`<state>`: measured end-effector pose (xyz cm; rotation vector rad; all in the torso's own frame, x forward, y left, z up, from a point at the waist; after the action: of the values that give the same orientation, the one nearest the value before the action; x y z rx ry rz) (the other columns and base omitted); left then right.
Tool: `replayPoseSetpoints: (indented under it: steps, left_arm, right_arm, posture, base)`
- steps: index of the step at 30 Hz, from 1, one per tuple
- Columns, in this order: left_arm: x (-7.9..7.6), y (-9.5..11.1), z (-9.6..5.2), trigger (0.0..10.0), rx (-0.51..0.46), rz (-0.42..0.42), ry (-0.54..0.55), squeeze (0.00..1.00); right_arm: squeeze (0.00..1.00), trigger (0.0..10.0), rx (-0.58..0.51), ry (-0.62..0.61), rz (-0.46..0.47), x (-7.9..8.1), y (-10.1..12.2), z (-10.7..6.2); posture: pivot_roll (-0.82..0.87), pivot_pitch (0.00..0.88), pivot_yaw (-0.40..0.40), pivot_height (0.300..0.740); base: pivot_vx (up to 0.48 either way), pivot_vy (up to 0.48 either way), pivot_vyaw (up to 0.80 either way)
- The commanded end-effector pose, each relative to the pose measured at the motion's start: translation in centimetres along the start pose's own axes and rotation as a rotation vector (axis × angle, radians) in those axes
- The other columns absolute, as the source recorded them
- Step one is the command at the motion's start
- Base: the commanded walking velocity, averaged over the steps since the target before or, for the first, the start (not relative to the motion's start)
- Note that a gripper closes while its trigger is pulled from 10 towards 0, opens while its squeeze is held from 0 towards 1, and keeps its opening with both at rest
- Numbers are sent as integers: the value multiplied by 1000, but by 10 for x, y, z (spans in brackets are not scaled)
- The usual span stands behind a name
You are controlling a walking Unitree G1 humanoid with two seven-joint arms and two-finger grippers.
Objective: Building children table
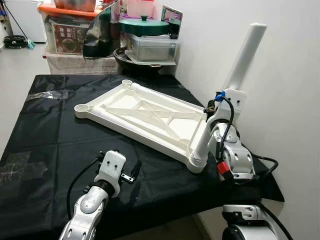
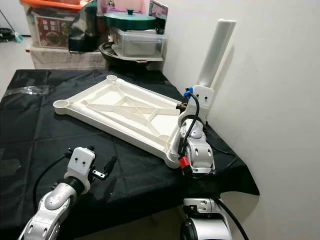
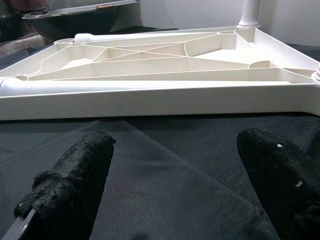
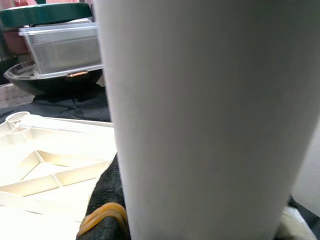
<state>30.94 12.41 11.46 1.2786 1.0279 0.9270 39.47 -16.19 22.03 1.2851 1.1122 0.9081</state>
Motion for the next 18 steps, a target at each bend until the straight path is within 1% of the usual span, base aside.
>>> replayPoseSetpoints:
  steps: [1, 10, 11, 16, 18]
  left_arm:
    - [-4, -10, 0, 10000, 37, -10, -11, 0]
    - [-4, -10, 0, 10000, 38, -9, -12, 0]
    - [-4, -10, 0, 10000, 38, -9, -12, 0]
    - [-4, -11, 0, 10000, 41, -8, -12, 0]
    - [-4, -11, 0, 10000, 43, -8, -14, 0]
  right_arm:
    - [0, 10000, 190, 43, -12, 5, -45, -1]
    - [0, 10000, 188, 48, -8, 4, -43, -2]
    - [1000, 10000, 184, 49, -4, 3, -42, -3]
    - [1000, 10000, 160, 43, 17, 1, -37, -5]
    - [1000, 10000, 130, 41, 31, -2, -30, -7]
  posture:
    - [50, 0, -123, 740]
    - [50, 0, -121, 740]
    - [50, 0, -121, 740]
    - [48, 0, -118, 740]
    - [46, 0, -116, 740]
  base:
    - [0, 0, 0]
    - [0, 0, 0]
    - [0, 0, 0]
    - [0, 0, 0]
    - [0, 0, 0]
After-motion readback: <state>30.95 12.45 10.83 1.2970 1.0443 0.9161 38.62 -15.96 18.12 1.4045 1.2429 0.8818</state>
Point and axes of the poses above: a point about 5 cm out from each wrist's last joint towards the gripper, its own z axis pointing out of the wrist towards the gripper, its own y axis along the axis of the wrist's last joint, x = y × z, the point moved 3 cm from there along z, pointing out of the wrist towards the gripper, and after that the axes turned 15 degrees about -z, right-handed, at the moved point
